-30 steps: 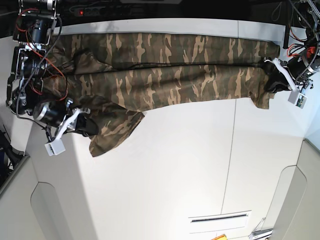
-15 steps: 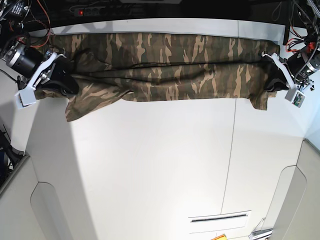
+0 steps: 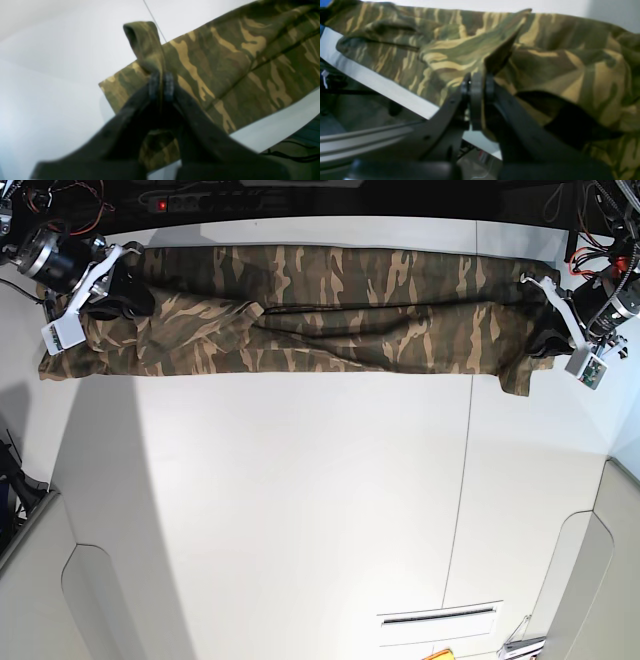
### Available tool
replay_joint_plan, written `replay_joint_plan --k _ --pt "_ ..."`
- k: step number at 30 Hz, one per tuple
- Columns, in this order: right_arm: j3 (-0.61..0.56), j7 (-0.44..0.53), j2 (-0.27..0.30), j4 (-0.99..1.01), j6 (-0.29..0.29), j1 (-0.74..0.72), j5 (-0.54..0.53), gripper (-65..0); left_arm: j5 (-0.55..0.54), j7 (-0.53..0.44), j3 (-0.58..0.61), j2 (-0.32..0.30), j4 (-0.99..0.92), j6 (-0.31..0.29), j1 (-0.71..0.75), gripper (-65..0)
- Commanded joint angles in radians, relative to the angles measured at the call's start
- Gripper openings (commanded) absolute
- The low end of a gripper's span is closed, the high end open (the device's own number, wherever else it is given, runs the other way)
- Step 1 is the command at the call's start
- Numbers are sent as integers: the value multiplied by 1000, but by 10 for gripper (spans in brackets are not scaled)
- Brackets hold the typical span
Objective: Fold the T-shirt properly
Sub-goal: 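Grasp both ends of the folded strip with both grippers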
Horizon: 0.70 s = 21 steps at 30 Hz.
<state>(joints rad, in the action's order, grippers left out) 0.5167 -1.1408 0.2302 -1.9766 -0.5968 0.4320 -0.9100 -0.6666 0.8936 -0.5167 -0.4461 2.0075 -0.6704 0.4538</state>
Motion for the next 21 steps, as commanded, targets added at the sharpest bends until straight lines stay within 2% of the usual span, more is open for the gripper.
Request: replay_joint_plan --k 1,3,4,5,10,14,16,18,19,21 --pt "6 20 10 -14 -2 -2 3 -569 -8 -13 -10 -17 16 -3 -2 -599" --pt "6 23 11 -14 -2 -3 40 -406 -2 -13 -10 -17 15 -3 -2 -522" --pt "6 23 11 -14 -2 -3 49 -352 2 -12 -10 -17 14 -3 -2 -497" --pt "6 23 11 -14 -2 -3 51 -326 4 -10 -10 -17 14 -3 -2 -481" --pt "16 24 11 -15 -1 -8 46 -327 5 -5 -10 -17 14 34 -2 -468" --pt "67 43 10 -34 -1 -8 8 -327 4 -6 -10 -17 15 39 -2 -468" --pt "93 45 10 -61 -1 -12 -22 -328 4 -6 -10 -17 14 54 -2 -439" --pt "106 44 7 -86 -1 -25 -42 -381 4 -6 -10 -17 14 69 -2 -384" --pt "107 45 4 -95 -1 -31 -50 -440 4 -7 -10 -17 14 78 -2 -355" --pt "100 44 -2 -98 -2 -45 -79 -597 4 -7 -10 -17 14 93 -2 -318"
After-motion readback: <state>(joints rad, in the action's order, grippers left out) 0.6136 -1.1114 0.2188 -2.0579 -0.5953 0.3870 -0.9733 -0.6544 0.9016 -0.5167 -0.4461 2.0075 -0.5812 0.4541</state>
